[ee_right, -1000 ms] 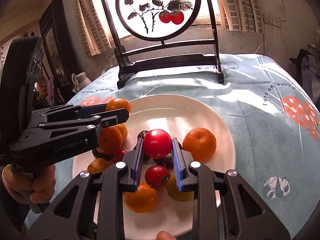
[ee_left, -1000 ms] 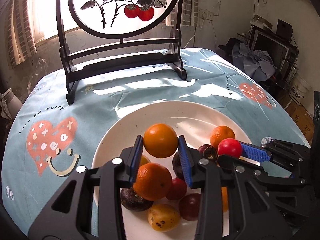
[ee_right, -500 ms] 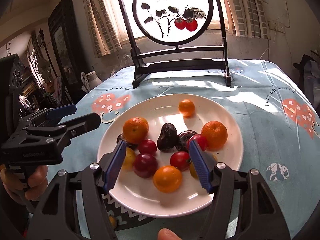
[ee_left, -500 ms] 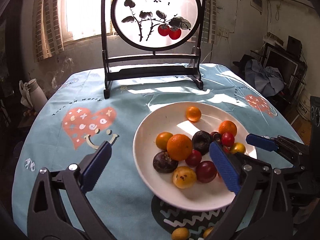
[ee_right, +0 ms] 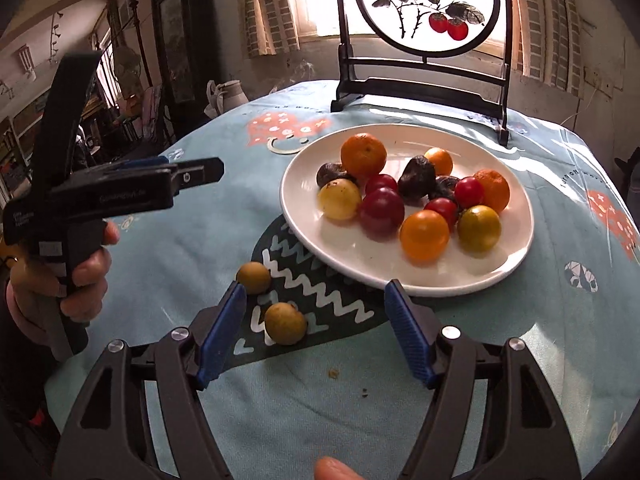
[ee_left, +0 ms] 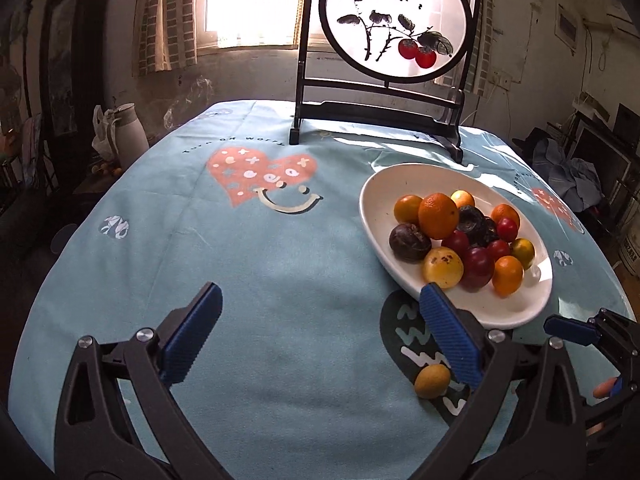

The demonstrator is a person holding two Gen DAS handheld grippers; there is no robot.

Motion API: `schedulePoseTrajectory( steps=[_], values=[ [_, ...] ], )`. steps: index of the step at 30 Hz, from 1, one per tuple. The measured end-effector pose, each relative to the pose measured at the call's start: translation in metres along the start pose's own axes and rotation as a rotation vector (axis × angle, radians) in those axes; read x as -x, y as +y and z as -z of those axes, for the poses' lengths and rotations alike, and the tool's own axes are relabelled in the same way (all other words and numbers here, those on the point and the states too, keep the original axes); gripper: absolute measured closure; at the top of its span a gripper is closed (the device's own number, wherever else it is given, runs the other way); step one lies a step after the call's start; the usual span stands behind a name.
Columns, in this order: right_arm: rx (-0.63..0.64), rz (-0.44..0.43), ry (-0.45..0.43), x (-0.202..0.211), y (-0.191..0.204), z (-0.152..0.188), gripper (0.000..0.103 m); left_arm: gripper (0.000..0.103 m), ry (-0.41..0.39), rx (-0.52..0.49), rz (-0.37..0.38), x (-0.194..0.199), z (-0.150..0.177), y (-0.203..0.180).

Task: Organize fruits
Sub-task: 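Move the right tool to the brownish-yellow fruit while the left tool approaches a small yellow fruit, then grasp the brownish-yellow fruit with the right tool while the left tool grasps the small yellow fruit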

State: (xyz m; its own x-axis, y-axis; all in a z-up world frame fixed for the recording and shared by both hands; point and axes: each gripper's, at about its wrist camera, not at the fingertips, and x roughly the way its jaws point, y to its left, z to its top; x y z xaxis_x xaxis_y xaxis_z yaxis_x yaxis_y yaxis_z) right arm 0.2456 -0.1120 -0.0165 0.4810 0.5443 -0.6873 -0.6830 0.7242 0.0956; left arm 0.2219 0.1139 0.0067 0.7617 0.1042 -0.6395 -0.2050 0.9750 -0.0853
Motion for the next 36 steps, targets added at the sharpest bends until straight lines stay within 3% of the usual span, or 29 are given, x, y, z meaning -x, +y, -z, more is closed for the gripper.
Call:
schedulePoseTrajectory(
  steps=[4, 12, 17, 22, 25, 30, 33, 36],
  values=[
    [0.045, -0.006, 0.038, -0.010, 0.011, 0.006, 0.032, 0.002, 0.015, 0.001, 0.003, -0.002, 0.001, 0.000],
    [0.070, -0.025, 0.118, -0.031, 0.014, 0.013, 0.053, 0.002, -0.003, -0.092, -0.040, -0.001, 0.005, -0.016],
    [0.069, -0.027, 0.127, -0.039, 0.017, 0.011, 0.054, 0.002, -0.011, -0.117, -0.057, -0.001, 0.005, -0.019],
    [0.088, -0.018, 0.126, -0.041, 0.021, 0.012, 0.074, 0.002, -0.010, -0.103, -0.050, 0.000, 0.004, -0.017],
    [0.077, -0.030, 0.114, -0.038, 0.018, 0.011, 0.075, 0.002, -0.002, -0.096, -0.044, -0.001, 0.004, -0.016],
    [-0.018, -0.041, 0.025, -0.012, -0.002, 0.003, 0.075, 0.002, 0.046, -0.112, 0.061, -0.005, 0.009, -0.021],
    [-0.090, -0.020, -0.037, 0.004, -0.019, -0.001, 0.075, 0.003, 0.093, -0.193, 0.163, -0.008, 0.018, -0.038],
    [-0.157, -0.010, -0.077, 0.013, -0.034, -0.003, 0.075, 0.008, 0.078, -0.315, 0.178, -0.004, 0.031, -0.061]
  ],
)
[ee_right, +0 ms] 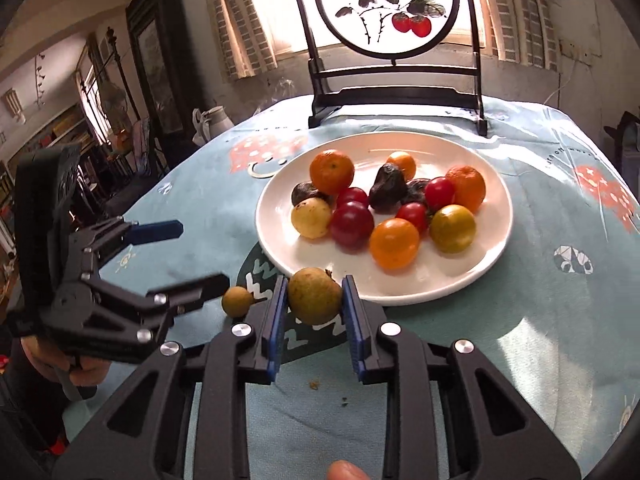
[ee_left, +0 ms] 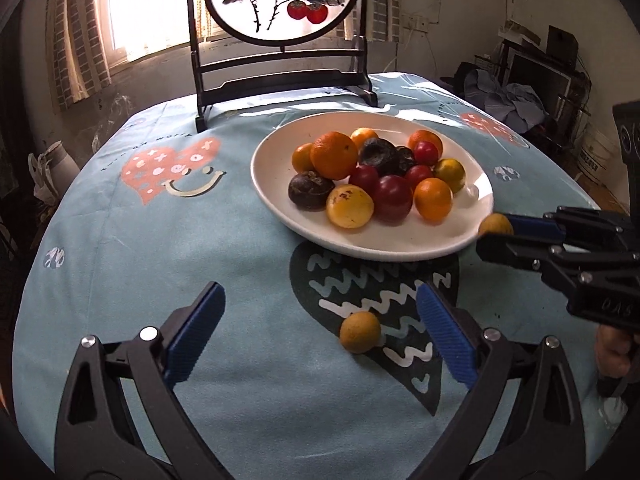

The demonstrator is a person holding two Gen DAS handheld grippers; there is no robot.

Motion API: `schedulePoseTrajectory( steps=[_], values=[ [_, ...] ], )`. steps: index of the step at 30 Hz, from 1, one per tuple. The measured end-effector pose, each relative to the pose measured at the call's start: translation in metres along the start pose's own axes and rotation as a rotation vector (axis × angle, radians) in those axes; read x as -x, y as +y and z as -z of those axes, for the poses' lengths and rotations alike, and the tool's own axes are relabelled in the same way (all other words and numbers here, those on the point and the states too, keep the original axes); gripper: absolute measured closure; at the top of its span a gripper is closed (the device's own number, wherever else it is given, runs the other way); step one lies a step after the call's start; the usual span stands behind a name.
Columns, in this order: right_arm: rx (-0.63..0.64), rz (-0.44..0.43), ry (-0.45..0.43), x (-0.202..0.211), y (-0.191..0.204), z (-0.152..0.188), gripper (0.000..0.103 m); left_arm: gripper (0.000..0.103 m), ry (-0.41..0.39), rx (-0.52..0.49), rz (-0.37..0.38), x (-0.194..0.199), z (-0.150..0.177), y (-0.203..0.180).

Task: Organize fruits
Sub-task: 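Grasp the brownish-yellow fruit with the right tool while the left tool grasps the small yellow fruit, then lower both held fruits onto the white plate and open both tools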

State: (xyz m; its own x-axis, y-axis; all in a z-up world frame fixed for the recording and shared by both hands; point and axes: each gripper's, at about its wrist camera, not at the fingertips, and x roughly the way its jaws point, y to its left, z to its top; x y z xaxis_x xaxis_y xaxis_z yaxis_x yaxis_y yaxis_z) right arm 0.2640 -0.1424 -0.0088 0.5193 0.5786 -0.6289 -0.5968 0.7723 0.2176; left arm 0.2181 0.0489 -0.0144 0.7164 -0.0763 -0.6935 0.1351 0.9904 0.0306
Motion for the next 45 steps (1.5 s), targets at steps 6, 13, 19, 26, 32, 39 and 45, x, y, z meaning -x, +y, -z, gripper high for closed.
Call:
schedulePoseTrajectory(
  steps=[6, 13, 19, 26, 32, 39, 45],
  values=[
    [-0.046, 0.020, -0.002, 0.001, -0.010, -0.002, 0.076, 0.044, 0.067, -0.123, 0.060, -0.013, 0.011, -0.026],
    [-0.047, 0.008, 0.012, 0.000, -0.009, 0.001, 0.076, 0.063, 0.116, -0.111, 0.072, -0.027, 0.015, -0.022],
    [-0.049, 0.004, 0.022, -0.001, -0.008, 0.002, 0.076, 0.067, 0.132, -0.113, 0.063, -0.031, 0.016, -0.023],
    [-0.047, 0.006, 0.018, -0.001, -0.008, 0.002, 0.076, 0.077, 0.138, -0.107, 0.043, -0.034, 0.017, -0.021],
    [-0.037, 0.012, 0.019, -0.002, -0.007, 0.002, 0.076, 0.077, 0.140, -0.089, 0.051, -0.033, 0.016, -0.018],
    [-0.005, 0.021, -0.014, 0.003, -0.003, 0.002, 0.076, 0.077, 0.081, -0.048, 0.076, -0.014, 0.012, -0.011],
    [0.032, 0.057, -0.055, 0.007, -0.002, -0.018, 0.076, 0.078, 0.007, -0.001, 0.106, 0.008, -0.023, -0.004]
  ],
)
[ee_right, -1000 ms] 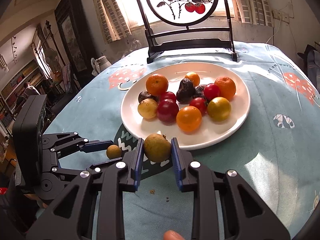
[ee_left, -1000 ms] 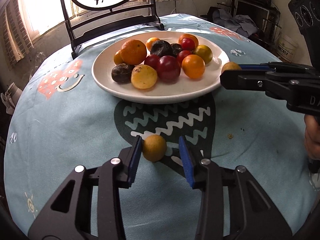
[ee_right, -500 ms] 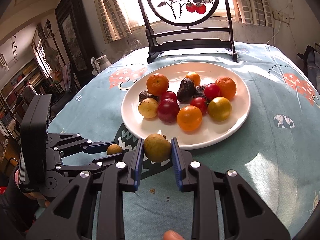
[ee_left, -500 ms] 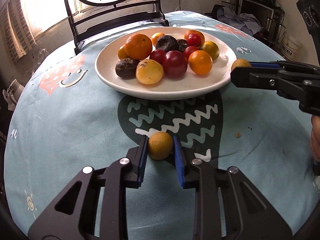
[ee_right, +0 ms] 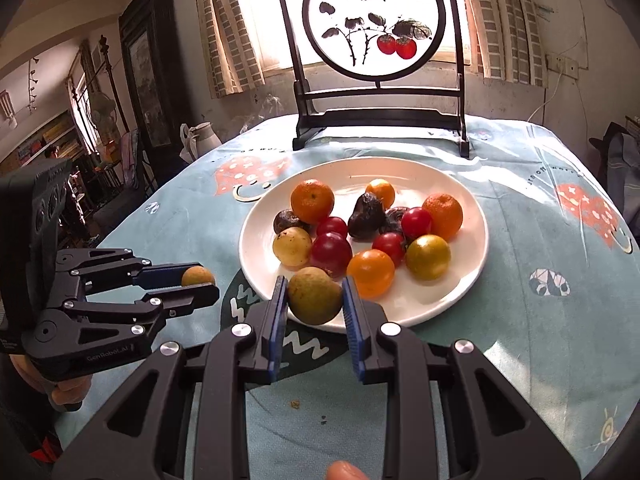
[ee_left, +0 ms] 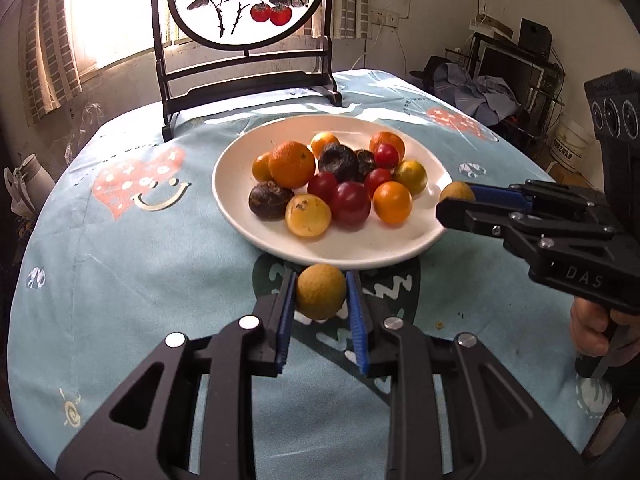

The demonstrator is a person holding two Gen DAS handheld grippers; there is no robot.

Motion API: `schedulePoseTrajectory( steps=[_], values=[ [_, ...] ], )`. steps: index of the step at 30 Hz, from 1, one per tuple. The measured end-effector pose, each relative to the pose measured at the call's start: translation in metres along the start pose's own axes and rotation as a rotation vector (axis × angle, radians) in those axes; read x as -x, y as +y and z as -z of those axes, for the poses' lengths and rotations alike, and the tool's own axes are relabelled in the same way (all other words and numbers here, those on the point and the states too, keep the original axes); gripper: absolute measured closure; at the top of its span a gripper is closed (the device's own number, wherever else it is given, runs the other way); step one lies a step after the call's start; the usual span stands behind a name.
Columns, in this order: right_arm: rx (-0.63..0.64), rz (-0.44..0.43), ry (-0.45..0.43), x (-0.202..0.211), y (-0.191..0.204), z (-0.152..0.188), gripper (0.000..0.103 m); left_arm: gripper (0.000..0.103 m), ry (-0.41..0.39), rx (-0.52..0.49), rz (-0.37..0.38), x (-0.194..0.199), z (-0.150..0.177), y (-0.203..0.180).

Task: Organize fruits

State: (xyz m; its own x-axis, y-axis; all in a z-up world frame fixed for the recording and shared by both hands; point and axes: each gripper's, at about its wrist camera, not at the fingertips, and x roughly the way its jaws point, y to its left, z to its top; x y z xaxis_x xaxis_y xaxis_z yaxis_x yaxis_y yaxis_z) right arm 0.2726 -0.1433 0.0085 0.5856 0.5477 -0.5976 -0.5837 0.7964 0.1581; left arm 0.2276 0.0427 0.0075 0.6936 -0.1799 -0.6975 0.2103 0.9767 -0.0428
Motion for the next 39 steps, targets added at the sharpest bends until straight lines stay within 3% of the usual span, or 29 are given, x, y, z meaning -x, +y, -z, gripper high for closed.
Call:
schedulePoseTrajectory(
  steps=[5, 10, 17, 27, 29, 31, 35, 38, 39],
  values=[
    [0.011, 0.048, -0.020, -0.020, -0.014, -0.036, 0.076, 0.078, -0.069, 0.040, -0.025, -0.008, -0.058, 0.008],
    [-0.015, 0.083, 0.013, -0.052, -0.039, -0.055, 0.076, 0.078, -0.044, 0.074, -0.068, -0.048, -0.094, 0.016],
    [-0.042, 0.061, 0.048, -0.074, -0.059, -0.061, 0.076, 0.078, -0.016, 0.078, -0.094, -0.084, -0.110, 0.021],
    [-0.026, 0.051, 0.058, -0.085, -0.059, -0.067, 0.075, 0.077, 0.006, 0.090, -0.151, -0.105, -0.115, 0.027],
    [-0.027, 0.049, 0.058, -0.083, -0.059, -0.067, 0.059, 0.065, 0.004, 0.100, -0.180, -0.103, -0.115, 0.027],
    [-0.029, 0.052, 0.054, -0.078, -0.057, -0.067, 0.044, 0.031, -0.015, 0.118, -0.225, -0.093, -0.112, 0.027],
    [-0.021, 0.059, 0.029, -0.056, -0.050, -0.068, 0.042, 0.015, -0.064, 0.088, -0.315, -0.060, -0.104, 0.020],
    [-0.013, 0.050, 0.028, -0.037, -0.042, -0.062, 0.042, 0.007, -0.081, 0.070, -0.329, -0.033, -0.091, 0.014],
    [-0.004, 0.047, 0.028, -0.030, -0.038, -0.059, 0.036, 0.005, -0.086, 0.066, -0.328, -0.024, -0.086, 0.011]
  ],
)
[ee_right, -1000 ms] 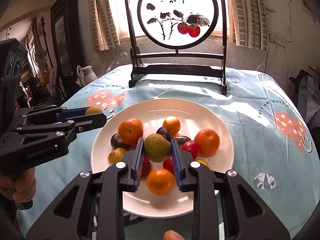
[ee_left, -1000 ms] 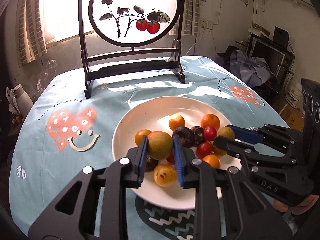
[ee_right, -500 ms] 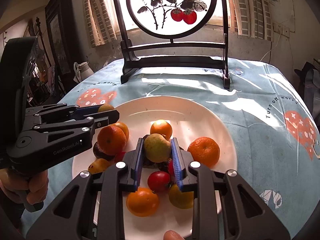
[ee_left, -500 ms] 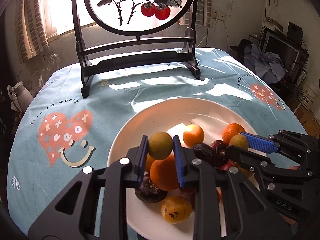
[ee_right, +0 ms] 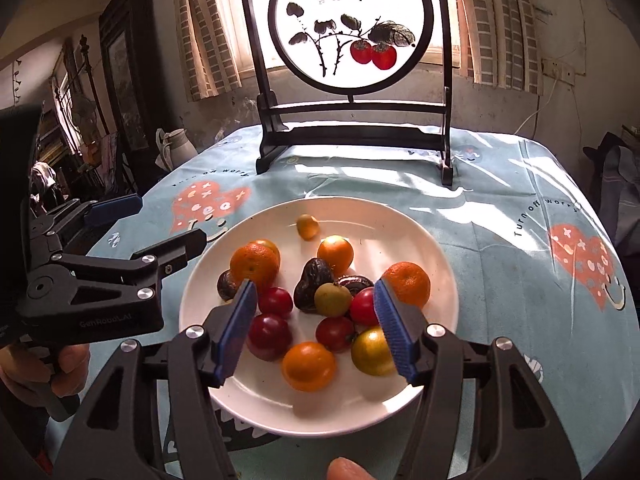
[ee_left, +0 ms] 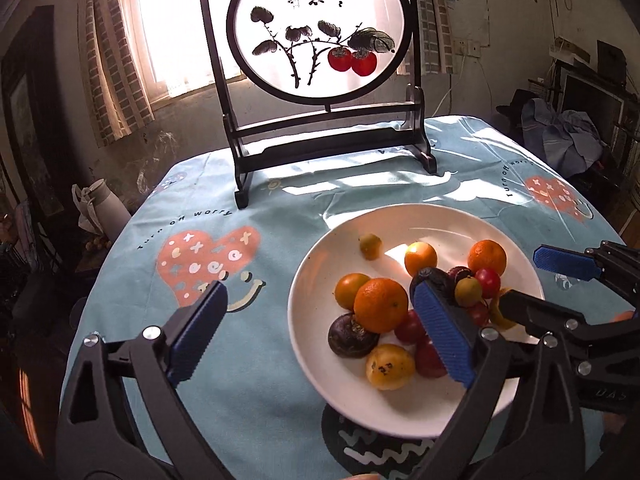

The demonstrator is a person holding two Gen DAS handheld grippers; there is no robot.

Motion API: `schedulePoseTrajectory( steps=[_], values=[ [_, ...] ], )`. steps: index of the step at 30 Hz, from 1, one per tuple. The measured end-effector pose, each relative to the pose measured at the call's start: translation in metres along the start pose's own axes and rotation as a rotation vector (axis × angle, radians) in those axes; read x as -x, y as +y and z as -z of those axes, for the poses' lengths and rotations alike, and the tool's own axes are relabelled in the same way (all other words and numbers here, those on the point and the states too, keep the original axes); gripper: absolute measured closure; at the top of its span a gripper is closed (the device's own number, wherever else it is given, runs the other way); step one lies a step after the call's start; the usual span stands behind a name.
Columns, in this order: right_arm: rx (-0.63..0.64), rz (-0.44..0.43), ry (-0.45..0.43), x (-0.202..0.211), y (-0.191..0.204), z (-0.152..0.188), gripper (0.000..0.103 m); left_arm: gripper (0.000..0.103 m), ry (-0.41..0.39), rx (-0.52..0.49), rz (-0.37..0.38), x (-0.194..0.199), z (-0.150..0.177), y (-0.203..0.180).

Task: Organize fruits

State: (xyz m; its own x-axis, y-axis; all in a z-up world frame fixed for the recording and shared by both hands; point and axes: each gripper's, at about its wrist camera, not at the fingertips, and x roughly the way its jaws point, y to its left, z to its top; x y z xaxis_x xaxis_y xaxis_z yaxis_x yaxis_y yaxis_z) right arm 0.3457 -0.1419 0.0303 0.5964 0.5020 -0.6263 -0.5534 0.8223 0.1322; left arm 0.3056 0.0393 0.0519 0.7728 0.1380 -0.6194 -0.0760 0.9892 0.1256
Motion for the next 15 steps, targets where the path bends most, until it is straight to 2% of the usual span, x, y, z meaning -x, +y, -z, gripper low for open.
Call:
schedulePoseTrajectory(
  steps=[1, 2, 4, 8, 12, 15],
  values=[
    [0.012, 0.001, 0.000, 0.007, 0.004, 0.004, 0.016, 0.003, -0.008, -0.001, 0.003, 0.010, 0.005, 0.001],
    [0.026, 0.004, -0.004, 0.015, 0.007, 0.010, 0.002, 0.002, -0.016, 0.000, 0.009, 0.020, 0.012, 0.002],
    [0.050, 0.006, -0.040, 0.033, 0.013, 0.024, 0.001, 0.002, -0.024, 0.012, 0.021, 0.037, 0.026, 0.005],
    [0.062, -0.005, -0.048, 0.054, 0.014, 0.059, 0.001, 0.002, -0.015, 0.035, 0.053, 0.057, 0.060, 0.009],
    [0.039, 0.021, 0.022, 0.053, 0.005, 0.090, 0.001, 0.002, -0.009, 0.051, 0.037, 0.064, 0.093, 0.014],
    [0.042, 0.043, 0.038, 0.052, 0.005, 0.101, 0.001, 0.002, 0.033, 0.071, 0.031, 0.058, 0.109, 0.019]
  ],
)
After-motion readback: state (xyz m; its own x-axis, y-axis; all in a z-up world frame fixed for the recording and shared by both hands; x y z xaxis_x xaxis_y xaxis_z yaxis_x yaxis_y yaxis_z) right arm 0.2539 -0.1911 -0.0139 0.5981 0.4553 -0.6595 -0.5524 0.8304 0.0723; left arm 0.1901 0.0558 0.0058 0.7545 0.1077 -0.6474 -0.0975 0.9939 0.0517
